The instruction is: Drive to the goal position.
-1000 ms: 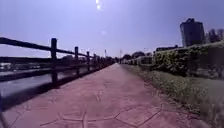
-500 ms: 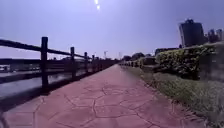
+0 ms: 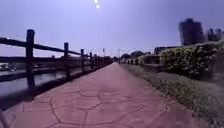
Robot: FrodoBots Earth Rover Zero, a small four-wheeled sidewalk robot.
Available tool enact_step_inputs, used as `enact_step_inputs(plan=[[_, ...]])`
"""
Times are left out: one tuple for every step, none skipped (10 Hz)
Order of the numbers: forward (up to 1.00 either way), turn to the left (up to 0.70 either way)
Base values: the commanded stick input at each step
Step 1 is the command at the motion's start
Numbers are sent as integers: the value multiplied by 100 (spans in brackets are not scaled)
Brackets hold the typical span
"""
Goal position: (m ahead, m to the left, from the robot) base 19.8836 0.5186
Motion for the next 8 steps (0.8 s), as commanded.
enact_step_inputs(plan=[[100, 1], [100, 1], [100, 1], [100, 1], [100, 1], [100, 1], [100, 1], [100, 1]])
